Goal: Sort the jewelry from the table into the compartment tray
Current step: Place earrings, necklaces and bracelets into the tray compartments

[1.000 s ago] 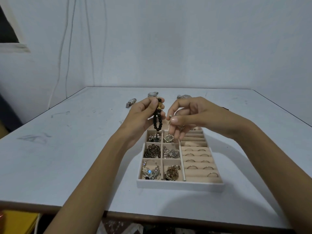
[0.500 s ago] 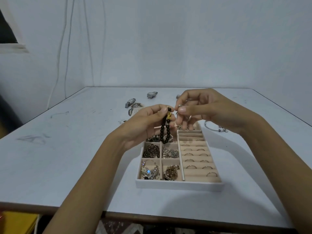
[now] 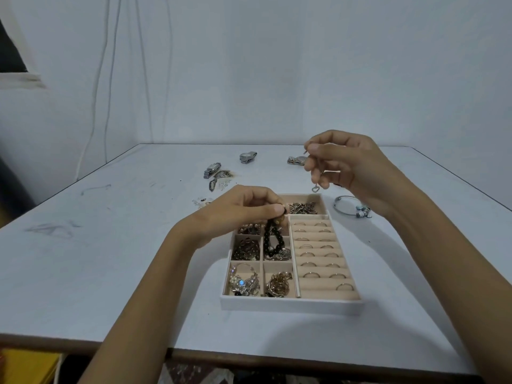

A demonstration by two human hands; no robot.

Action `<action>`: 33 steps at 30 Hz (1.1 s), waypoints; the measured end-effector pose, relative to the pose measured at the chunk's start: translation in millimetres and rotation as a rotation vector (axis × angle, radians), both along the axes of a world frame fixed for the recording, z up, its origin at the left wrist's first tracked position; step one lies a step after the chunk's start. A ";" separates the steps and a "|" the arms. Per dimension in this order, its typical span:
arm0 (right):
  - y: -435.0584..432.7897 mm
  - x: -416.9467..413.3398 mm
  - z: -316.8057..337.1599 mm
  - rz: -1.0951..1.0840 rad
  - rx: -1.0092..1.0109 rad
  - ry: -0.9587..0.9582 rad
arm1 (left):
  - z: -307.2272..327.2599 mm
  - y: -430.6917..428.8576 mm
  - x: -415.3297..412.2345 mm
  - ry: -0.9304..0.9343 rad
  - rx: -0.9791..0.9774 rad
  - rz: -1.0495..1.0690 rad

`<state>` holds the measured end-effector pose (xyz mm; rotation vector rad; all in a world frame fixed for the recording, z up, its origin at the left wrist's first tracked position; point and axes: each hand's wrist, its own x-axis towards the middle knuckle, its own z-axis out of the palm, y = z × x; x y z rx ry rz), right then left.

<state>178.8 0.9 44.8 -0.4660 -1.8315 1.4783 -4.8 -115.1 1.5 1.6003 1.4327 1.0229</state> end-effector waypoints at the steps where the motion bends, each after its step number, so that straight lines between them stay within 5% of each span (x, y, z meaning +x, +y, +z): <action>1: 0.8 0.0 -0.4 -0.023 -0.017 0.008 | 0.4 -0.2 0.1 0.017 0.007 0.017; 33: 5.1 -0.2 -3.2 -0.071 -0.045 -0.019 | -2.3 -1.4 -4.2 0.257 0.046 -0.131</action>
